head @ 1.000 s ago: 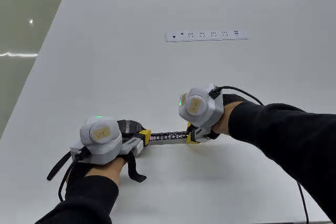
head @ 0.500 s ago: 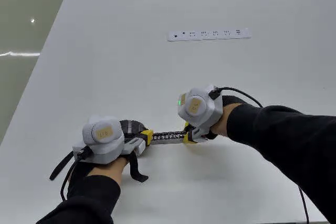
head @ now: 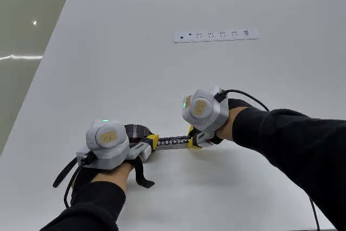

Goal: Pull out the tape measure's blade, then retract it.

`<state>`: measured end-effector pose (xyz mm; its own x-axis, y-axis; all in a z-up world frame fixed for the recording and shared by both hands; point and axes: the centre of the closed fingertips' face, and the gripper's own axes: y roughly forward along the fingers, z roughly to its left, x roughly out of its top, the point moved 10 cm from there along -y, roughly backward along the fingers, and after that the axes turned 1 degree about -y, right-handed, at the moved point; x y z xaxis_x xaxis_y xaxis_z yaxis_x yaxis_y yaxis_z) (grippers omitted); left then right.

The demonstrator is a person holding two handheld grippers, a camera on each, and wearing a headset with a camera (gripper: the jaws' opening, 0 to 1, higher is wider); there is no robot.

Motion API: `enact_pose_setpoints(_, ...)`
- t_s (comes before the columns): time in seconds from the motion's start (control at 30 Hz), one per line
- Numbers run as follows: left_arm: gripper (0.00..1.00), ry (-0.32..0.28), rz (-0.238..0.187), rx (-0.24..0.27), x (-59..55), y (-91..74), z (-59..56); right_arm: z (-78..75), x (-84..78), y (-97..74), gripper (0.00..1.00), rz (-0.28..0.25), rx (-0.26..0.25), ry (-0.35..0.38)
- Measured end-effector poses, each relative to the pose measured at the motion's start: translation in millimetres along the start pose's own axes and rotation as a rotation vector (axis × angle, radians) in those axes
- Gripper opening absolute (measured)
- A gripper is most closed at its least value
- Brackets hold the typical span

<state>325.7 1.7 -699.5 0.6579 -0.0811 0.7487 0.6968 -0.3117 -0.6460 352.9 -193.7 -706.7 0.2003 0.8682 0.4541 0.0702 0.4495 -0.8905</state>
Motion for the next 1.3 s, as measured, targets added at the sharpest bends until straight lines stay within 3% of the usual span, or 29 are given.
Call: enact_pose_setpoints(1.3,0.57,-0.007,0.013,-0.018,0.8,-0.7,1.7,-0.5,12.8,7.6,0.08,-0.03,0.016,0.024)
